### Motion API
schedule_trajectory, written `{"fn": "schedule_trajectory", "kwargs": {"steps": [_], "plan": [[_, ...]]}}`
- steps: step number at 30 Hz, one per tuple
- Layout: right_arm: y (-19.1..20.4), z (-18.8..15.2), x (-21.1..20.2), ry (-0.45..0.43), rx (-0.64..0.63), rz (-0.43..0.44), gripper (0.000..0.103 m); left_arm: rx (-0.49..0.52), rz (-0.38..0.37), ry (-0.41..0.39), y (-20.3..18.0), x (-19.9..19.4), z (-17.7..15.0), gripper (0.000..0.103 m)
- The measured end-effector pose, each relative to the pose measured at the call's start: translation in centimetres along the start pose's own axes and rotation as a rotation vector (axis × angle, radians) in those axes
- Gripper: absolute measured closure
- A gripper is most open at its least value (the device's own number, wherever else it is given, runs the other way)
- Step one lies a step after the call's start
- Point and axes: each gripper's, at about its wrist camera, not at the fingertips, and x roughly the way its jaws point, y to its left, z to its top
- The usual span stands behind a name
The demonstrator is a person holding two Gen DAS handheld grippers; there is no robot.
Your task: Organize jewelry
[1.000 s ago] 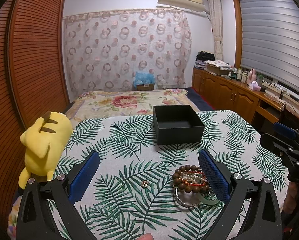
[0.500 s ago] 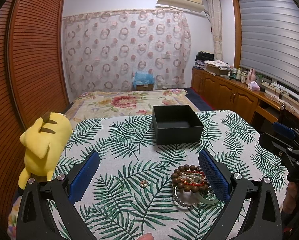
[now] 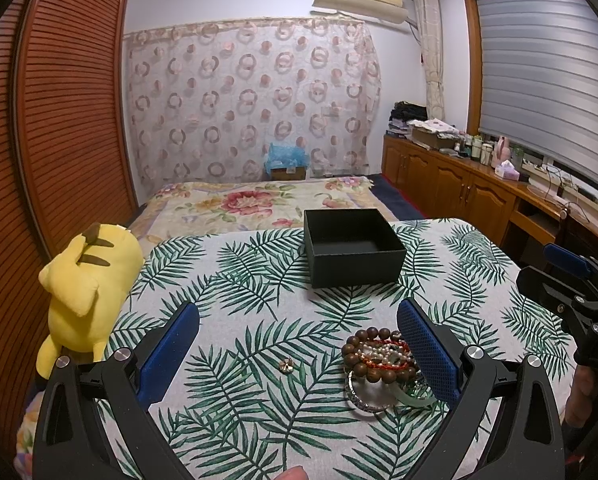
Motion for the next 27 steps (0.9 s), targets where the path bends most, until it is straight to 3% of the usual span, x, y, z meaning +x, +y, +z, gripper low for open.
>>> {"fn": "schedule_trajectory", "kwargs": {"steps": [9,17,27], "plan": [[2.2,-0.2,0.1,0.070,-0.047,0.055,0.004,0.006,-0.012,0.055,0.4,1.2,-1.5,0.007],[2.1,-2.3,1.8,0.139,-0.071,0.089,0.017,0.017,-0.024,0.098,0.8,2.3,-2.6,0.007],[3.3,-4.4,5.0,0.279,-0.157,0.158,0.046,0.034,-0.053,0.157,0.8,3.7,-3.9,0.007]]}}
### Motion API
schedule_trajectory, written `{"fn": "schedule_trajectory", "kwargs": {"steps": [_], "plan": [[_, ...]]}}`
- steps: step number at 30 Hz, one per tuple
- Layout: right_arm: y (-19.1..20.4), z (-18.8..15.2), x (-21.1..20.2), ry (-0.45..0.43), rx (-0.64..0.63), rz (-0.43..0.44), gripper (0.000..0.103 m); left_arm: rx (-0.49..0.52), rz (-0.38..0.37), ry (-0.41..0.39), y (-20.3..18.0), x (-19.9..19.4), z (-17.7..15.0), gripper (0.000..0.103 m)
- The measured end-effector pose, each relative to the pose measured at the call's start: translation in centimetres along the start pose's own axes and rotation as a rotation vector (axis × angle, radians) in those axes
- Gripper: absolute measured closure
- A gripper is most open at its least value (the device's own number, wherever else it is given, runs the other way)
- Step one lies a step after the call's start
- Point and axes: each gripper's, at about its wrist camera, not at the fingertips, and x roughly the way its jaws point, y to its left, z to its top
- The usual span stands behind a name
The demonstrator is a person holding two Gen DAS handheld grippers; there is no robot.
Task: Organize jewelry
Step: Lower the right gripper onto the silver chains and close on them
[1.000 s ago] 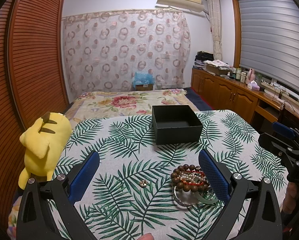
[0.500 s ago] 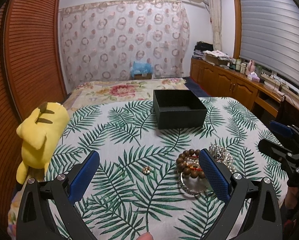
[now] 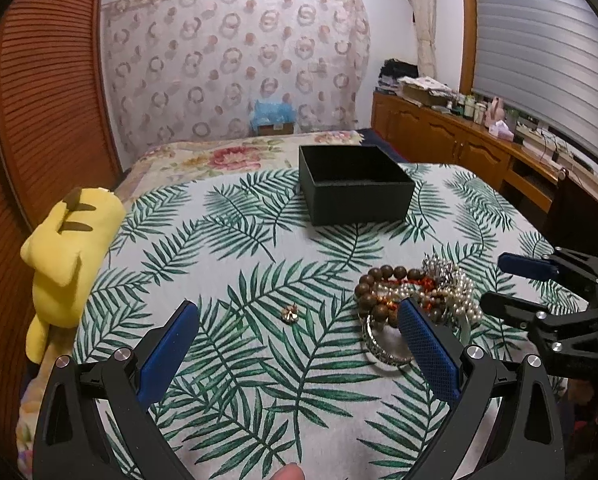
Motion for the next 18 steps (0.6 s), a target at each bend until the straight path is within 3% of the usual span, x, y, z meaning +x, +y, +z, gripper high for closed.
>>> {"fn": "schedule_trajectory", "kwargs": {"steps": [5,10,18], "plan": [[0.7,-0.3,1.3,0.039,-0.037,0.025,0.049,0.015,-0.004,0.040,0.1,1.0,-0.6,0.007],[1.3,-0.4,2.2,0.069,-0.093,0.012,0.064,0.011,-0.002,0.056,0.5,1.3,-0.9,0.007],[1.0,-0.1,3.1,0.086,-0.139,-0.025,0.079,0.001,0.000,0.063,0.9,1.4,-1.0,0.007]]}}
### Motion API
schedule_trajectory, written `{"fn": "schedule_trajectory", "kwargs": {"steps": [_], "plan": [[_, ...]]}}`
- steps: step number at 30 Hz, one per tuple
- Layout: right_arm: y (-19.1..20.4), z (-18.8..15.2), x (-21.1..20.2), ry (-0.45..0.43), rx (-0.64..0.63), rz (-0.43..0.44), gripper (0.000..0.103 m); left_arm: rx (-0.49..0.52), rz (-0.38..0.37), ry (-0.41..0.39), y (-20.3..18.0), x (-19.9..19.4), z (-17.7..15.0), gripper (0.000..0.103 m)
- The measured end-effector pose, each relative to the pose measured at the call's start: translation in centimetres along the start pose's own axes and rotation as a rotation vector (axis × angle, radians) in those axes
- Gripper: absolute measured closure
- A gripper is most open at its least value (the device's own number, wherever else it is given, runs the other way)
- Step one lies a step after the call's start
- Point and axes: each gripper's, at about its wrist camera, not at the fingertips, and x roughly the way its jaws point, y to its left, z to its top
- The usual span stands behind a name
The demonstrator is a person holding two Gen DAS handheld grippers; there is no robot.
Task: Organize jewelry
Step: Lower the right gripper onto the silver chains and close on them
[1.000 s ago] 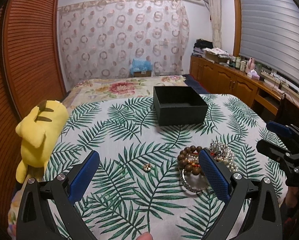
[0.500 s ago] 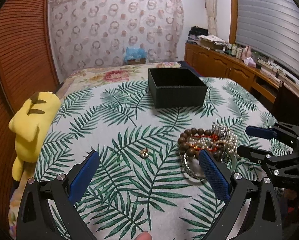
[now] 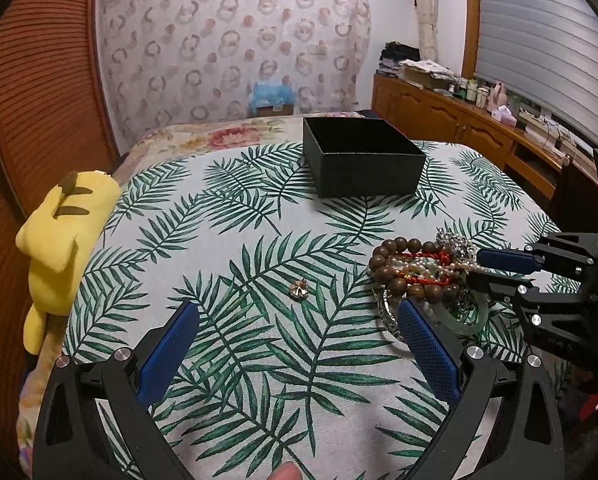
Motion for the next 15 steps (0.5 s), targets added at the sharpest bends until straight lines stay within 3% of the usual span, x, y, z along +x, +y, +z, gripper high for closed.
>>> {"fn": "schedule_trajectory", "kwargs": {"steps": [2,4,5,15], "plan": [[0.0,0.1,0.0,-0.002,-0.010,-0.002,0.082,-0.001,0.000,0.001,0.1,0.1,0.0,0.007],[-0.1,0.1,-0.2,-0.007,-0.021,-0.006,0.096,0.000,0.000,0.003,0.0,0.1,-0.1,0.007],[-0.1,0.1,-0.2,-0.008,-0.020,-0.002,0.098,0.000,0.000,0.003,0.0,0.1,-0.1,0.007],[-0.3,1.1,-1.9,-0.075,0.002,0.056,0.098,0.000,-0.002,0.002,-0.1,0.2,-0.2,0.007]]}}
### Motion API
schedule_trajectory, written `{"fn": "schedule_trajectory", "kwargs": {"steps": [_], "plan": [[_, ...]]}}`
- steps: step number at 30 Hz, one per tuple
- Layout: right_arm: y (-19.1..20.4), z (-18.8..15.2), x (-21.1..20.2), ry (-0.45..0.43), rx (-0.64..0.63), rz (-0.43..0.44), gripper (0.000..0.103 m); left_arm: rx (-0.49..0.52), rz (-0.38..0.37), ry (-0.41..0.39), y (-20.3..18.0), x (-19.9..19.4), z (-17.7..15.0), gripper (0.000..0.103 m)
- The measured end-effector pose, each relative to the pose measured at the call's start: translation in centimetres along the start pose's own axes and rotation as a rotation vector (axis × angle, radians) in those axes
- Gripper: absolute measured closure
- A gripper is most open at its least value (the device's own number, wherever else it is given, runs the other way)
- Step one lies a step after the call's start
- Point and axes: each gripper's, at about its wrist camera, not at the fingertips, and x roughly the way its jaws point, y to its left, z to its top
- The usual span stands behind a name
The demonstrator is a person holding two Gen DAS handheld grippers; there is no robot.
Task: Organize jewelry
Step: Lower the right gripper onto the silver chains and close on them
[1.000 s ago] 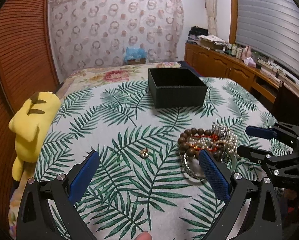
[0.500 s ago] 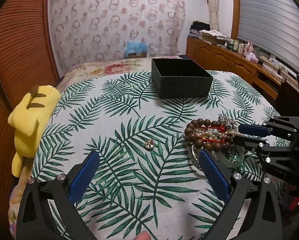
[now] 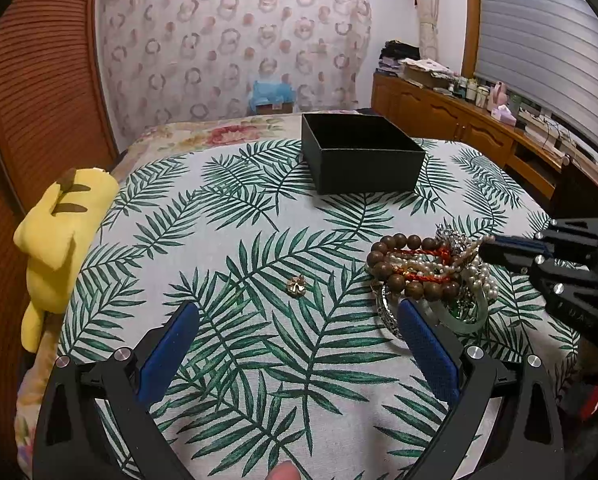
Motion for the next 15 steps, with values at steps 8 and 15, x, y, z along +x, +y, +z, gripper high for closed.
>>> {"fn": "schedule_trajectory", "kwargs": {"steps": [8,15], "plan": [[0.0,2.4,-2.5,-0.089,0.009,0.047,0.098,0.001,-0.001,0.001,-0.1,0.0,0.0,0.007],[-1.1,4.3,-4.9,-0.162,0.027,0.025,0.098,-0.003,-0.009,-0.003,-0.3,-0.1,-0.1,0.007]]}}
